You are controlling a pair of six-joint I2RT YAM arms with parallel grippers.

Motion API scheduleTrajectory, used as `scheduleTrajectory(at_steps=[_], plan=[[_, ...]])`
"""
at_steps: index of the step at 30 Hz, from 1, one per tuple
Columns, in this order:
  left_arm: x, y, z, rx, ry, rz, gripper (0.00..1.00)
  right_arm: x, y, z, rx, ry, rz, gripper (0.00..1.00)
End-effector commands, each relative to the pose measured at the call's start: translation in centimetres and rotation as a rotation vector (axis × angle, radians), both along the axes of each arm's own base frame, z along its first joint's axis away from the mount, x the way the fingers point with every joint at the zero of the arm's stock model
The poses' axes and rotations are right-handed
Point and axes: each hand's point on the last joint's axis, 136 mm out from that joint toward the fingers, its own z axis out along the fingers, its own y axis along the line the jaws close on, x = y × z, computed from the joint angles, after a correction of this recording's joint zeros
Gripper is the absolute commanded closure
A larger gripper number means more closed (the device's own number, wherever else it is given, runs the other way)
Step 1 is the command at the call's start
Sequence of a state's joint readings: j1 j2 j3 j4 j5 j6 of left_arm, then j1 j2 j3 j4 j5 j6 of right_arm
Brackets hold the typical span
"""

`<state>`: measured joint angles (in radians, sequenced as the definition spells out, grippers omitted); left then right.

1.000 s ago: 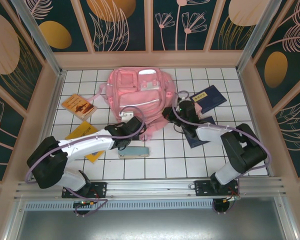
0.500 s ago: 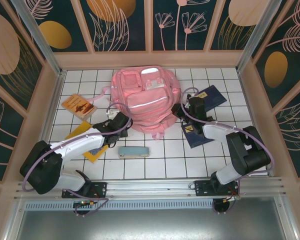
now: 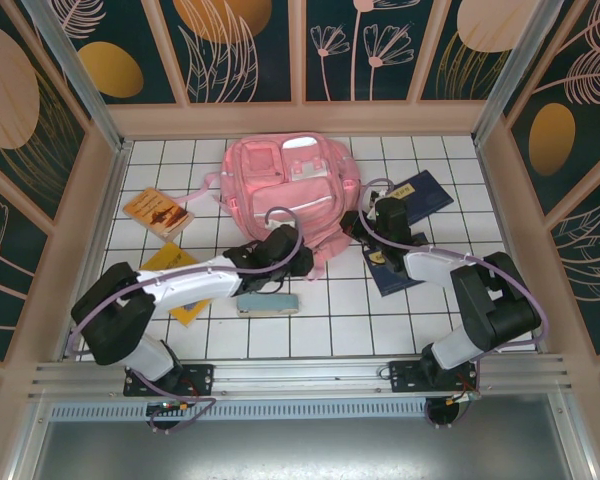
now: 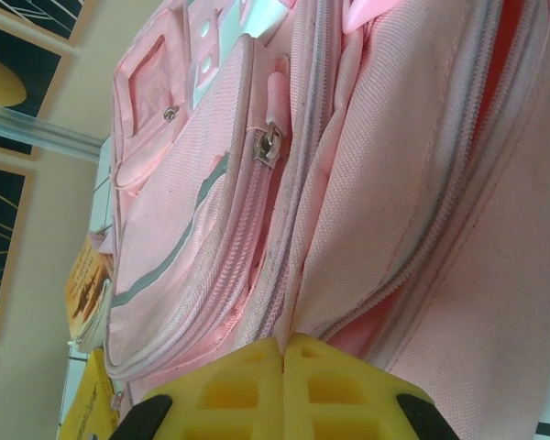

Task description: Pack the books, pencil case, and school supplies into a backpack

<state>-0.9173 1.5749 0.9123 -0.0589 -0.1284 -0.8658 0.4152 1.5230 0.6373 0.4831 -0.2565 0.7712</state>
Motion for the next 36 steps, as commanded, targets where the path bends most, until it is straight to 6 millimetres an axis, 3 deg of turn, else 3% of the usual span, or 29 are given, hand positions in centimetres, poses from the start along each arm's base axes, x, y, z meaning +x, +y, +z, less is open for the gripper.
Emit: scheduleTrajectory(at_steps=[1,7,11,24,36], plan=[[0.9,-2.5,1.0,-0.043,-0.018,-0.004,0.63,0.0,0.9,2.9,0.051,-0.1,0.033,1.0],[1.3,-4.4,-1.2,0.104,-0.005,-0.018,0.67,-0.1,0.9,2.8,0.05,-0.099,0.035,1.0],[1.3,-3.5,-2.9,0.228,0.024,0.013,0.68,-0.1,0.9,2.9,0.052,-0.102,0.037,1.0],[1.2,-1.7,-3.5,0.484,-0.031,0.08,0.65,-0.4,0.9,2.8,0.061,-0.106,0.041,1.0],[1.4,-1.7,-4.8,0.551,-0.037,0.078,0.67,-0.5,1.0,2.6,0.067,-0.104,0.043,1.0]])
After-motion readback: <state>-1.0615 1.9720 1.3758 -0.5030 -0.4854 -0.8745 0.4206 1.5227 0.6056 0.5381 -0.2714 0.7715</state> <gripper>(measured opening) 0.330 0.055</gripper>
